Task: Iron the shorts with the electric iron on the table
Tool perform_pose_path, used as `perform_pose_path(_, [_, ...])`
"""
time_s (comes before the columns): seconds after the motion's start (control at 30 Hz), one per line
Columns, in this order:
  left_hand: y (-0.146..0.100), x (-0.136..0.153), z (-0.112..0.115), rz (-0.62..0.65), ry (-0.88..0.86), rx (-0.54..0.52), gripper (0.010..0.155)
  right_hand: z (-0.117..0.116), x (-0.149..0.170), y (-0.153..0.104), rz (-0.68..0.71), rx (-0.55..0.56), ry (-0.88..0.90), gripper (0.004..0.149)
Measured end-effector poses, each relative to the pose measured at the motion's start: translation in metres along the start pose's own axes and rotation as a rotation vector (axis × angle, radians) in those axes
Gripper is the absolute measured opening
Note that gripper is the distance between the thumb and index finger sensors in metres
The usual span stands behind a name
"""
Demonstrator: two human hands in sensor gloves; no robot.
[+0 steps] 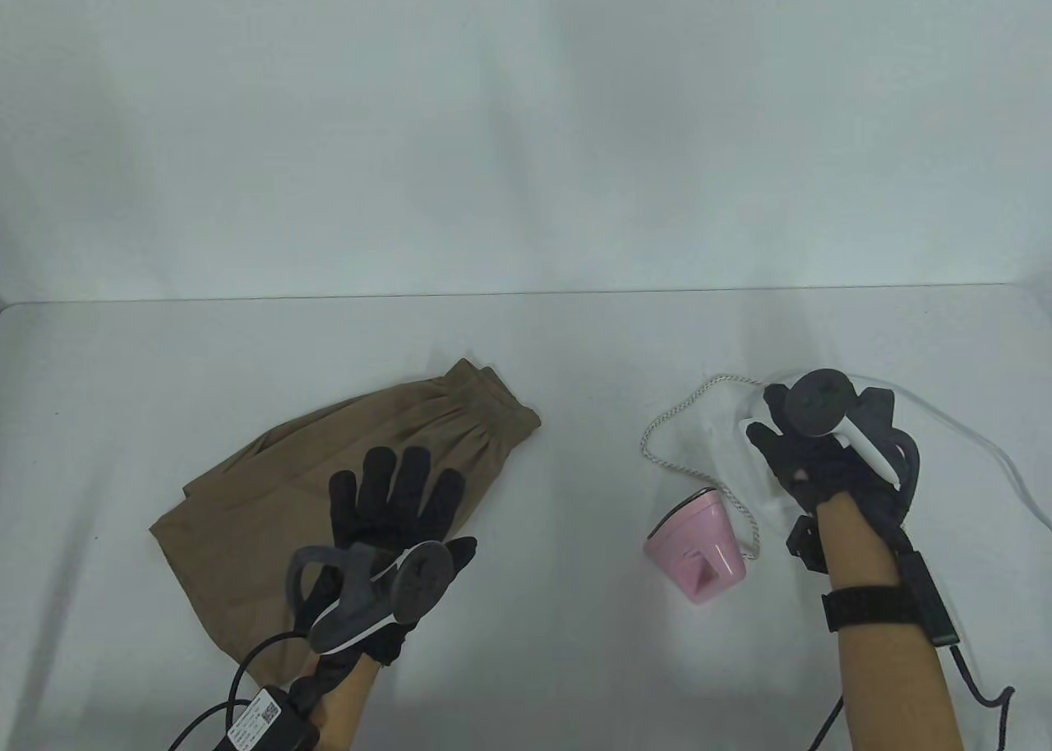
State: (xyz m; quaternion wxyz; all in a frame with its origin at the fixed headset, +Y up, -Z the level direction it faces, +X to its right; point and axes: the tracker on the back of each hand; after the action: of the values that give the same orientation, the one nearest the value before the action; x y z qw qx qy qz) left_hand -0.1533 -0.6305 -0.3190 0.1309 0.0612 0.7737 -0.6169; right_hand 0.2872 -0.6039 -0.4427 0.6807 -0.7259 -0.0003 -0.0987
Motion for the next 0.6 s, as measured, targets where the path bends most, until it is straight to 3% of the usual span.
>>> perform_pose_path(0.27, [-0.002, 0.001, 0.0, -0.001, -0.014, -0.027, 0.074, 0.03, -0.043, -0.073, 0.092, 0.166, 0.061, 0.069])
perform_pose_path(0.43, [-0.005, 0.001, -0.003, -0.003, -0.029, -0.059, 0.074, 0.024, -0.082, -0.115, 0.193, 0.254, 0.096, 0.069])
perform_pose_path(0.6, [-0.008, 0.002, -0.003, -0.012, -0.038, -0.088, 0.074, 0.006, -0.113, -0.139, 0.27, 0.347, 0.053, 0.074])
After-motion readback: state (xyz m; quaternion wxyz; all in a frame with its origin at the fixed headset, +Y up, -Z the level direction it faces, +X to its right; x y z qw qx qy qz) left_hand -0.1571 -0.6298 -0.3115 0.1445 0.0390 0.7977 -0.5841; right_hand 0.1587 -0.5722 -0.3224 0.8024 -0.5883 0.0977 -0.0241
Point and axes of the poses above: the tracker on the back of each hand, its own x axis roughly to the little-finger side, its own y axis roughly from the wrist to the fingertips, z = x × y, and after that the axes turned 7 degrees about -y, right-handed
